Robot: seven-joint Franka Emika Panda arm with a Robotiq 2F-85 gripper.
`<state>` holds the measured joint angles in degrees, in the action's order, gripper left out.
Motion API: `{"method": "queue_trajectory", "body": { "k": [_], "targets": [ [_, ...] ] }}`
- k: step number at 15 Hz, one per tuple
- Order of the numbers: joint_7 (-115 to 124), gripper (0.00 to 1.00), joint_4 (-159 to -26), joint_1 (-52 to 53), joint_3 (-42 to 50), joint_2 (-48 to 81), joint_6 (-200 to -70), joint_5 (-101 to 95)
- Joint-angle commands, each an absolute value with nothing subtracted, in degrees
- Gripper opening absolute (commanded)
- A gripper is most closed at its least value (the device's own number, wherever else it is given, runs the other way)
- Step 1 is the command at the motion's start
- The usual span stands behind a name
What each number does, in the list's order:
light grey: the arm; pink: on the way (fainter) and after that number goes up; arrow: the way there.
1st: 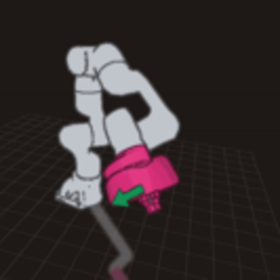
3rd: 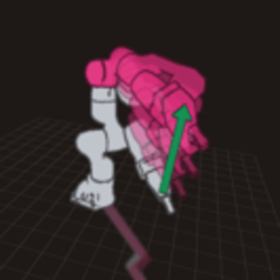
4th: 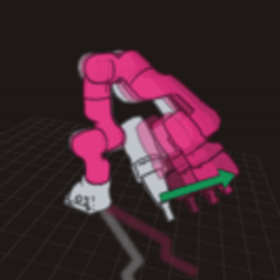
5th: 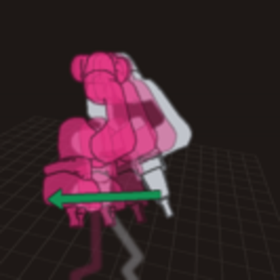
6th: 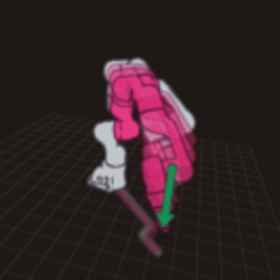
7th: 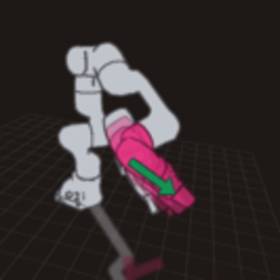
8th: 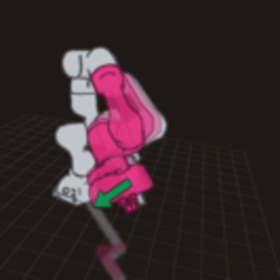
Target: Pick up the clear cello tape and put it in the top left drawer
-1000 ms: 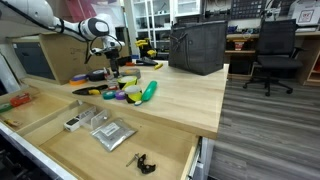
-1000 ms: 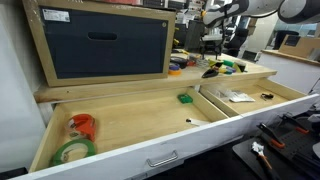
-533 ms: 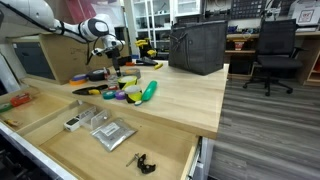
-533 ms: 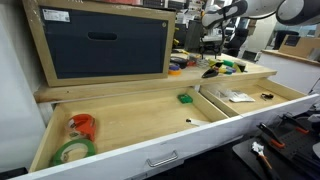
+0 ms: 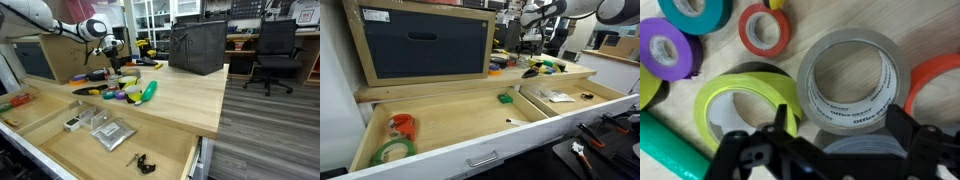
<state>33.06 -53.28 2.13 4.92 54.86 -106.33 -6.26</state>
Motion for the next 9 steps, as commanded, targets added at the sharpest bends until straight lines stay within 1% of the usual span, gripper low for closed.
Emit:
{"method": "queue_trajectory", "body": {
  "k": [1, 5, 9],
  "targets": [
    [21.6, 1.0, -55.12, 1.12, 3.18, 52.35, -103.75, -3.93],
    [9.68, 1.0, -55.62, -1.67, -0.45, 50.8, -100.7, -2.25],
    [5.24, 1.0, -55.29, -2.48, -0.22, 49.9, -96.98, -3.69]
  ]
}}
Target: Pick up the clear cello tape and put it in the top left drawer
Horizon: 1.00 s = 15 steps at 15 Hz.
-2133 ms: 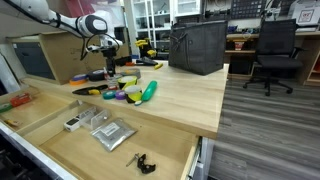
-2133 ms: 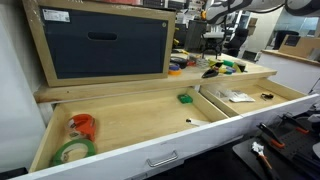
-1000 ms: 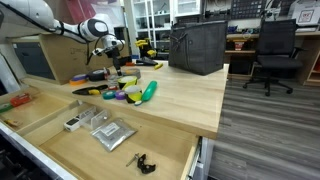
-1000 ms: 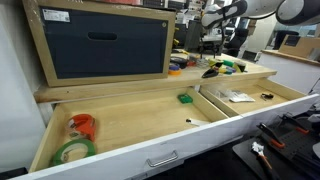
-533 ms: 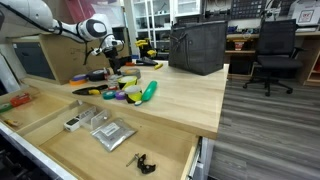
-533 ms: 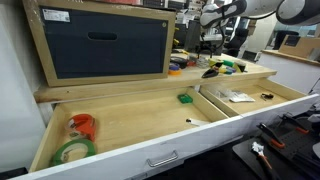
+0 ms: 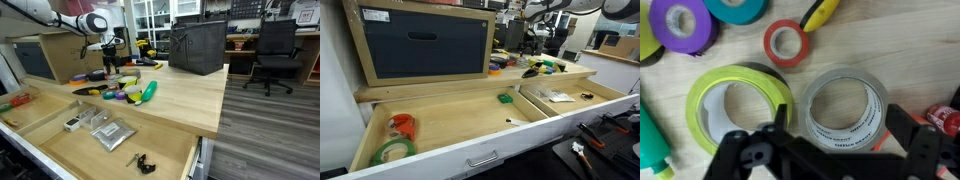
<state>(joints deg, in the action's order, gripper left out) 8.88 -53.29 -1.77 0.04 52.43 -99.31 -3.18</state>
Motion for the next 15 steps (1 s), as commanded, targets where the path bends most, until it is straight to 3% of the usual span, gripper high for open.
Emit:
{"method": "queue_trajectory", "body": {
  "k": [1, 9, 15],
  "targets": [
    [3.31, 1.0, -55.05, -2.64, -0.09, 50.04, -96.84, -4.37],
    [1.81, 1.0, -57.27, -1.66, 0.88, 48.91, -99.16, -8.6],
    [15.96, 1.0, -58.73, -2.39, 0.88, 48.04, -99.53, -5.54]
  ]
}}
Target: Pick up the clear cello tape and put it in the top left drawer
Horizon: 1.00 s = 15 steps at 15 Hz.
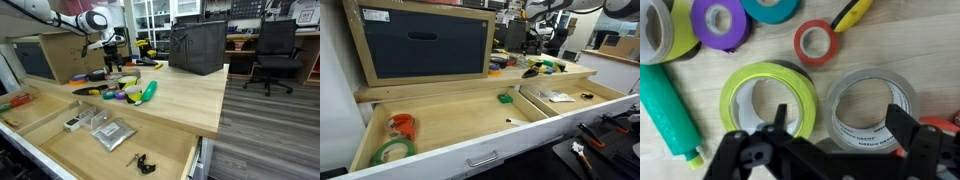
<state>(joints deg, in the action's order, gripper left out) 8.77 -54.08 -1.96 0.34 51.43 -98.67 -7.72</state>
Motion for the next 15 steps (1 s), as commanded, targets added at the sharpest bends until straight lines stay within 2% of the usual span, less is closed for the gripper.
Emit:
{"method": "queue_trajectory", "body": {
  "k": [1, 7, 15],
  "targets": [
    [18.46, 1.0, -59.11, -2.79, 0.8, 47.79, -98.65, -4.75],
    [33.5, 1.0, -67.53, -4.85, 0.34, 43.37, -104.58, 1.79],
    [43.5, 1.0, -81.49, -0.54, 5.76, 38.35, -122.63, 6.21]
  ]
}}
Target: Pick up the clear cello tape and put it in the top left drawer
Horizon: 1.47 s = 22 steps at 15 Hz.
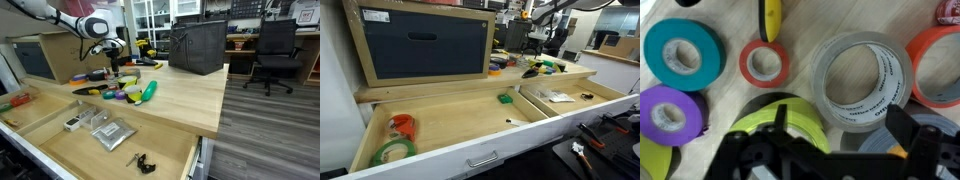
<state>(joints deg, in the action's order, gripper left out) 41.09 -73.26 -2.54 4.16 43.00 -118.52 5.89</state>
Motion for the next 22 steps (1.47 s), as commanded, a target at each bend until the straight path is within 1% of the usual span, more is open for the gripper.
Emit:
{"method": "queue_trajectory", "body": {
  "k": [1, 11, 12, 13, 14, 15, 16, 18, 22],
  "targets": [
    [43.47, 1.0, -83.05, -0.01, 5.99, 37.85, -123.45, 5.75],
    [43.51, 0.99, -90.46, 2.0, 7.15, 34.95, -124.58, 4.82],
    [43.55, 0.75, -90.99, 2.16, 7.3, 34.7, -125.14, 4.53],
    [43.65, 0.75, -91.44, 2.34, 7.48, 34.5, -125.71, 4.21],
    [43.73, 0.68, -91.81, 2.53, 7.67, 34.33, -126.2, 3.91],
    [43.94, 0.61, -92.38, 2.78, 7.91, 34.04, -127.03, 3.6],
    [44.03, 0.52, -92.87, 2.94, 8.05, 33.8, -127.78, 3.45],
    [44.16, 0.38, -93.68, 3.31, 8.39, 33.44, -128.95, 3.18],
    [44.22, 0.08, -95.27, 3.59, 8.53, 32.7, -131.26, 2.71]
  ]
}}
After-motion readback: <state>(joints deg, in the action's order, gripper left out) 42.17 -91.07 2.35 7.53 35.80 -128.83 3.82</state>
